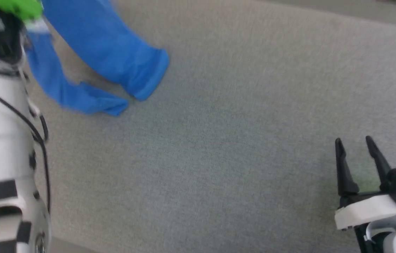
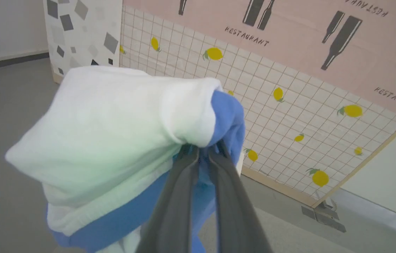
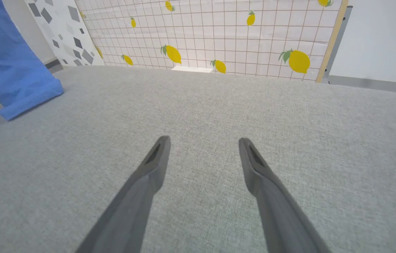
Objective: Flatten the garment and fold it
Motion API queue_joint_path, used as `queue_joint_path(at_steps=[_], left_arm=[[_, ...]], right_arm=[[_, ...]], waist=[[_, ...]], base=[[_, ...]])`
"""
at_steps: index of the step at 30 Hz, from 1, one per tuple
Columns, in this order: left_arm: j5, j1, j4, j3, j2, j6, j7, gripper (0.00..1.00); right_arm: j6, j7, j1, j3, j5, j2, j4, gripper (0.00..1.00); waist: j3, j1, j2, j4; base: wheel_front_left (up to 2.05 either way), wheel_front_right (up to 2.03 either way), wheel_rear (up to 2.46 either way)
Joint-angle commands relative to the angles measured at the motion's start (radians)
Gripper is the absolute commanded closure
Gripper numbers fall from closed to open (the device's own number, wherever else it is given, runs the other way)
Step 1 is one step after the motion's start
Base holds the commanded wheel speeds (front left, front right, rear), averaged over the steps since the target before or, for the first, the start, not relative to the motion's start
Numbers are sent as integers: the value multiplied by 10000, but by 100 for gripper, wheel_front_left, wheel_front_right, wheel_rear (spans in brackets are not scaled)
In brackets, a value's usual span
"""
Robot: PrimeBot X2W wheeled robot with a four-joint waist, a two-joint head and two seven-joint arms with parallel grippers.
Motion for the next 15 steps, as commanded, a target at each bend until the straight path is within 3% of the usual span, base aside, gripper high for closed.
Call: queue_joint_path(at_steps=[1, 6, 15], left_arm=[[14, -594, -249, -146, 27, -206, 51, 100], [-132, -1951, -712, -647, -63, -612, 415, 100], [-851, -3626, -635, -1218, -1103, -856, 582, 100]], right_arm=[[-15, -196, -82, 46, 207, 18, 217, 0], [-15, -655, -74, 313, 818, 23, 1089, 0], [-15, -1239, -110, 702, 1450, 25, 2189, 0]], waist=[[-981, 0, 0, -350], [-1747, 0, 0, -1007], [-2448, 0, 0, -2428]], base=[[0, 0, 0], [0, 0, 0], [0, 0, 0]])
